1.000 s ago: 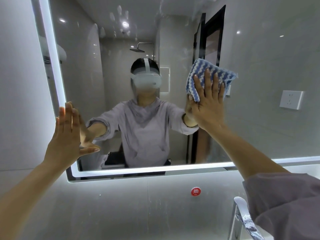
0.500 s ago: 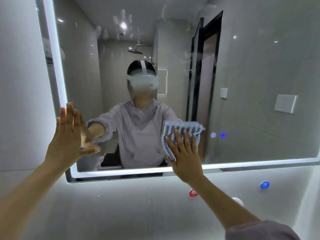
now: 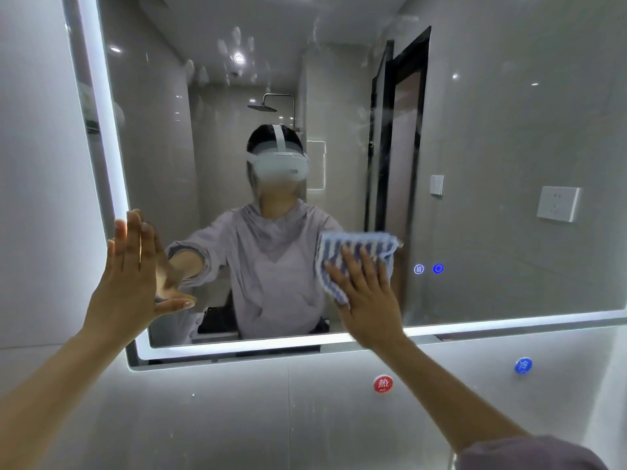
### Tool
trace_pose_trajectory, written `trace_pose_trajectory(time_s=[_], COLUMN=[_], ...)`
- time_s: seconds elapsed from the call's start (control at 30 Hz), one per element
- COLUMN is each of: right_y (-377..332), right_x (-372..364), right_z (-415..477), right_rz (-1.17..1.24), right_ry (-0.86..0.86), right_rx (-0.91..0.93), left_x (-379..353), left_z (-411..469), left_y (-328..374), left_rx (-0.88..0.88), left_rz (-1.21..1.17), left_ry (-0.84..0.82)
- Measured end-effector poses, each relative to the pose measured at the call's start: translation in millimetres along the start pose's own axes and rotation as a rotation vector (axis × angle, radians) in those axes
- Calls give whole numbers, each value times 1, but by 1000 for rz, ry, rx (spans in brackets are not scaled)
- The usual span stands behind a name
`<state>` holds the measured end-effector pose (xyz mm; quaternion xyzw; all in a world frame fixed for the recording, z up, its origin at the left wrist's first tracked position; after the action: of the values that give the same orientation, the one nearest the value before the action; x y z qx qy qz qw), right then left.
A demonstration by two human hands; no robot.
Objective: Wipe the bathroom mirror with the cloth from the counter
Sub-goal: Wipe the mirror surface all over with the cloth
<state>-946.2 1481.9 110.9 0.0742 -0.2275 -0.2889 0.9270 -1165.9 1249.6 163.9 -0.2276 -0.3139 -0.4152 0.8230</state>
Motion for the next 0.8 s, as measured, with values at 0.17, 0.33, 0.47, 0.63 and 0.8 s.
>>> trace_pose_trajectory(time_s=[0.17,0.33,0.47,0.63,0.8], right_y=[49,83,78,76,67], right_x=[36,55,53,55,54], right_z=[83,124,126,127,133], right_rz=[7,80,28,5,17], right_ry=[119,166,150,162,163], right_rx=[-289,-599,-672,-699,-717], left_x=[0,-3,-4,-3,-1], left_z=[0,1,2,2,1], left_y=[-2,-5,-6,-5,-5], left_rx=[16,32,38,47,51], left_rz=[39,53,53,49,42], left_ry=[3,24,45,75,90])
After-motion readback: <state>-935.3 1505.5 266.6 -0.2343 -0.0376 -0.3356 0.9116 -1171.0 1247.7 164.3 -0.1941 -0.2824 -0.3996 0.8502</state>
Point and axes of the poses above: each hand's wrist, its own z-axis towards the middle knuckle, its own x-axis out of the back of the hand, y = z × x, the point moved 8 cm from there along z, towards the middle knuckle, and after that the axes turned 2 degrees about y, right-handed, at the moved point
